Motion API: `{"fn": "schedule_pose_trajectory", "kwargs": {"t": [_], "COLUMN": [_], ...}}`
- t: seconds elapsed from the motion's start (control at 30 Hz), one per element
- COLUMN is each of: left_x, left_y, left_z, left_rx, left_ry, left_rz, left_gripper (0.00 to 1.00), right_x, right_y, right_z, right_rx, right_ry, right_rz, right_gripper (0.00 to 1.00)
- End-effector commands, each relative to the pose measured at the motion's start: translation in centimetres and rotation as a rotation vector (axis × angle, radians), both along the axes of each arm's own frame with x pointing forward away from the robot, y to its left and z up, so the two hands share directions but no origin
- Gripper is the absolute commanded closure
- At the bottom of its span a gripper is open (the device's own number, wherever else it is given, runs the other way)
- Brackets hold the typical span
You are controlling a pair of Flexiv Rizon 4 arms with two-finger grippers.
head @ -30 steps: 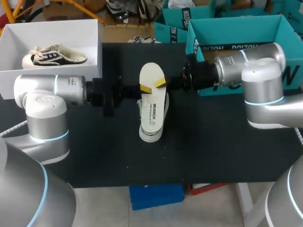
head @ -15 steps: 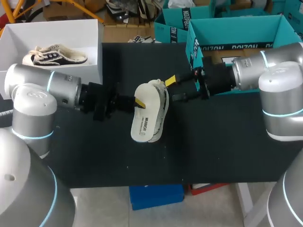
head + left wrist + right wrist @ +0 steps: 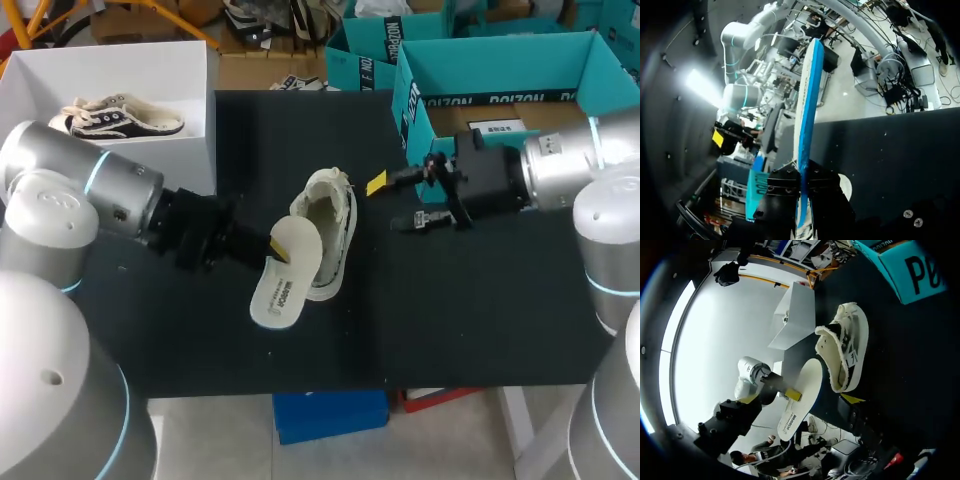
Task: Take the shoe out of the shoebox, open the shoe tongue, remove and reinsert the insole, then place the shoe into the shoebox
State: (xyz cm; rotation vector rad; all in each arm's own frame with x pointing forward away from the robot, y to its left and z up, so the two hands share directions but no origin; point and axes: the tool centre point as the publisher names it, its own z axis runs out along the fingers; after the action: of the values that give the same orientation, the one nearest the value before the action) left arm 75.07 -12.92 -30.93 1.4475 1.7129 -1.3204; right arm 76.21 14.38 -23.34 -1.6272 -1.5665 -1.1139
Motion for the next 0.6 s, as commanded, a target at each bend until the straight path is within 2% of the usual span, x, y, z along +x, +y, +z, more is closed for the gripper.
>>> {"fn": "schedule_pose_trajectory", "kwargs": {"t": [0.03, 0.47, 0.6], "left_x": [0.4, 0.0, 0.0], "left_y": [-0.1, -0.6, -0.7], "left_z": [-0.4, -1.1, -1.3], "left_rx": [0.008, 0.028, 0.052], "left_ry": [0.023, 0.040, 0.042], "left_rz": [-0.039, -0.102, -0.119], "left_gripper": [1.00, 1.00, 1.00], "right_x": [-2.1, -4.9, -5.0], "right_y": [-0.8, -2.1, -2.2], "right_z": [0.7, 1.8, 1.8], "right_rx": [-0.064, -0.115, -0.117], "right_ry": [-0.044, -0.031, -0.029], "right_rz": [-0.137, -0.230, -0.234], "right_gripper": [0.00, 0.00, 0.00]}}
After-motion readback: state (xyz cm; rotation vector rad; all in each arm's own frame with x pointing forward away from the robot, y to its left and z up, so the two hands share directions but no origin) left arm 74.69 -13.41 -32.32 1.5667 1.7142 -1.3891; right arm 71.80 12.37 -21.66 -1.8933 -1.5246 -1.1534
